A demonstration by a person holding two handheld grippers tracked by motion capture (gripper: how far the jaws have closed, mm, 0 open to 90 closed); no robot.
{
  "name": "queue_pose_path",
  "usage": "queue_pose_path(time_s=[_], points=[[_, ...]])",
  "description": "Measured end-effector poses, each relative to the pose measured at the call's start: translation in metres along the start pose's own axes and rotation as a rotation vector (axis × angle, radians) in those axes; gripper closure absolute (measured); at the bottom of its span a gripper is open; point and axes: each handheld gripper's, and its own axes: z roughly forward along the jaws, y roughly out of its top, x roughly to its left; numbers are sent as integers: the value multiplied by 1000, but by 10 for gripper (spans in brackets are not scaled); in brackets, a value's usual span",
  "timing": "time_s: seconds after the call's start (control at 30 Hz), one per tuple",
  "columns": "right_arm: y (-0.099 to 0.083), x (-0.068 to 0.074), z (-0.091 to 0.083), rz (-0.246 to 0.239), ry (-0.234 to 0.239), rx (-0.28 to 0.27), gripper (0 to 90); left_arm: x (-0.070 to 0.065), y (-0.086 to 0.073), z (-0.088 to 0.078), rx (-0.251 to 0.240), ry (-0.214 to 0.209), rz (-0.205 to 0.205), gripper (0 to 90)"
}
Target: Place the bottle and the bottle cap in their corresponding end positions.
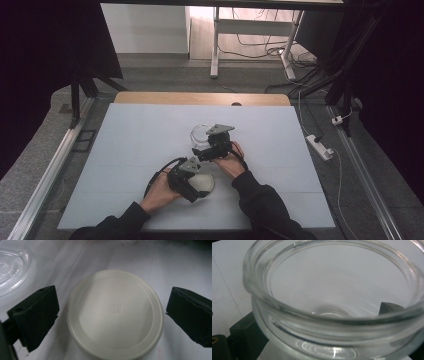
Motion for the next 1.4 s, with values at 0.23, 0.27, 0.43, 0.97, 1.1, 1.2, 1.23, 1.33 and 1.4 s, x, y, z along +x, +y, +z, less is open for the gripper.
queue_pose_path(time_s=[0.23,0.27,0.43,0.97,1.1,1.2,1.23,1.33,1.4], points=[[3,0,-8,5,-7,-7,0,1,2,-12,-51,-8,-25,0],[3,0,-10,8,-5,-5,0,1,1,-14,-60,-8,-30,0],[-1,3,-15,-7,-28,0,0,2,-1,-24,-89,-8,-49,0],[-6,8,-41,43,-2,0,0,6,-11,-55,-146,-5,-143,0],[-8,11,-47,56,24,10,0,7,-13,-64,-157,14,-157,0],[-9,14,-52,55,38,20,0,7,-15,-69,-161,28,-165,0],[-9,16,-54,52,42,23,0,6,-16,-70,-164,28,-167,0],[-11,22,-60,29,45,27,0,5,-16,-74,-165,32,-172,0],[-11,26,-64,18,50,25,0,3,-17,-77,-161,37,-170,0]])
